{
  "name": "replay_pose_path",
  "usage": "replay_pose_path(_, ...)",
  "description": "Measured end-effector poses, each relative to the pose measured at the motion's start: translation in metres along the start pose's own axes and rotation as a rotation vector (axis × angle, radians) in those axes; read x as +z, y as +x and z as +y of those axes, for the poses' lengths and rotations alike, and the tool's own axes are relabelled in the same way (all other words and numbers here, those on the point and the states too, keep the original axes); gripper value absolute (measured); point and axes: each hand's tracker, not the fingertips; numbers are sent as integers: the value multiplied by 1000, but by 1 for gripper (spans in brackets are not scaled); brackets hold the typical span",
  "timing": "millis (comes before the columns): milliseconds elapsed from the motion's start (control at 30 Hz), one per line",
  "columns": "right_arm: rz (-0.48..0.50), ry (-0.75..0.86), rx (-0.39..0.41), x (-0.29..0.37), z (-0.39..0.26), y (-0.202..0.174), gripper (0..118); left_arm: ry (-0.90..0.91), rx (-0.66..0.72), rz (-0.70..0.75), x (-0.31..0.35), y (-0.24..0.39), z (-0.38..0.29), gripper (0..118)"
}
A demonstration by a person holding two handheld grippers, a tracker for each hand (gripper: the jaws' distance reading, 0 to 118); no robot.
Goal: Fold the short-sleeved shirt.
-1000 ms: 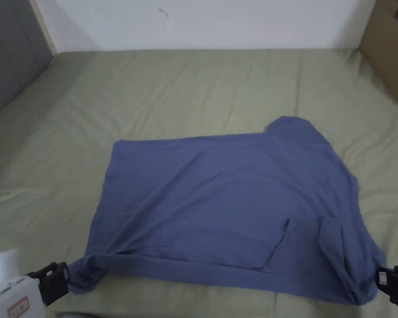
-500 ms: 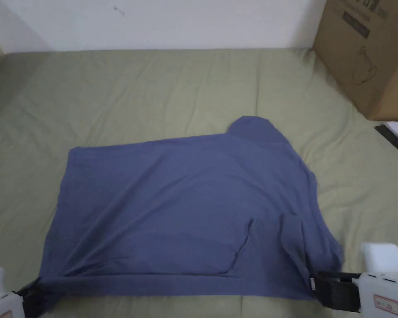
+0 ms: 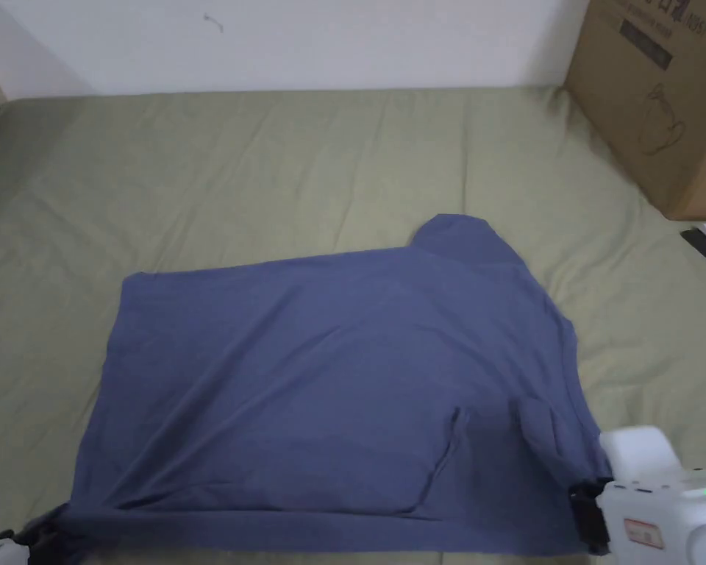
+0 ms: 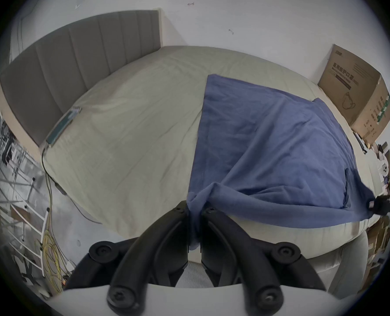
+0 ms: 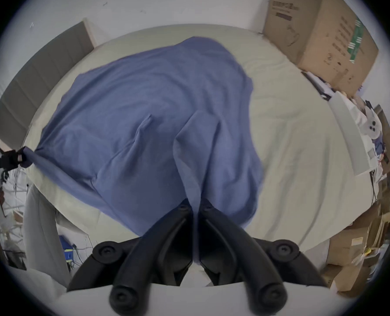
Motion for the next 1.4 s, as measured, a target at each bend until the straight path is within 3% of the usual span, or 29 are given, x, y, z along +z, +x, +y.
replay_pose_path(233, 54, 75, -95, -9, 64, 32, 4, 48, -88, -5, -21, 21, 62, 7)
replay_pose_path(333, 53, 65, -109, -40, 100, 41, 4, 30, -113, -23, -53, 30, 88, 7)
replay_pose_path(433, 56, 19, -174, -77, 128, 49, 4, -38, -105, -18, -95, 34, 106, 7)
replay_pose_path(500, 39, 0, -150, -98, 140, 50, 4, -87, -102, -17, -115, 35, 111, 9)
replay_pose_path(533, -15, -8, -106, -105, 142, 47, 4, -105, -106, -13, -121, 36, 112, 17)
replay_pose_path(567, -54, -15, -39, -111, 143, 42, 4, -117, -98, -20, -125, 37, 112, 34)
replay_pose_path(600, -64, -23, 10, -116, 143, 39, 6, -135, -95, -3, -126, 37, 111, 64)
replay_pose_path(633, -52, -26, 23, -116, 142, 38, 17, -145, -100, -2, -126, 37, 111, 83)
replay_pose_path(667, -50, -30, 23, -115, 141, 37, 40, -141, -100, -5, -121, 36, 109, 96)
replay_pose_path(700, -54, -33, 21, -118, 138, 40, 78, -125, -95, -13, -115, 34, 107, 100)
replay_pose_path(733, -54, -30, 18, -113, 136, 41, 91, -98, -91, -19, -106, 31, 104, 100)
replay_pose_path(867, 46, 43, -80, -73, 124, 47, 89, -75, -84, -11, -67, 18, 91, 99)
replay_pose_path(900, 53, 55, -99, -62, 118, 47, 82, -38, -61, -31, -55, 14, 85, 93)
replay_pose_path(967, 89, 76, -115, -40, 103, 46, 46, -5, -31, -74, -33, 9, 71, 60)
replay_pose_path(1000, 81, 82, -122, -32, 93, 43, 19, -5, -10, -84, -24, 4, 63, 30)
replay_pose_path(1033, 76, 89, -128, -27, 85, 40, 10, -4, 6, -88, -19, 3, 57, 7)
replay_pose_path(1067, 68, 88, -131, -22, 75, 36, 7, -7, 12, -79, -14, 3, 48, 0)
replay_pose_path(1100, 58, 84, -135, -17, 64, 32, 0, -5, 12, -77, -12, 1, 40, 0)
replay_pose_path(1233, 53, 79, -144, -9, 27, 23, 0, -19, 30, -83, -10, 0, 21, 0)
replay_pose_path(1333, 82, 76, -218, -2, 8, 24, 0, -22, 43, -95, -24, -4, 21, 2)
replay_pose_path(1367, 82, 74, -233, -3, 4, 27, 0, -19, 51, -92, -28, -3, 23, 18)
replay_pose_path(1400, 79, 74, -252, -3, 0, 29, 0, -25, 81, -105, -35, -4, 26, 54)
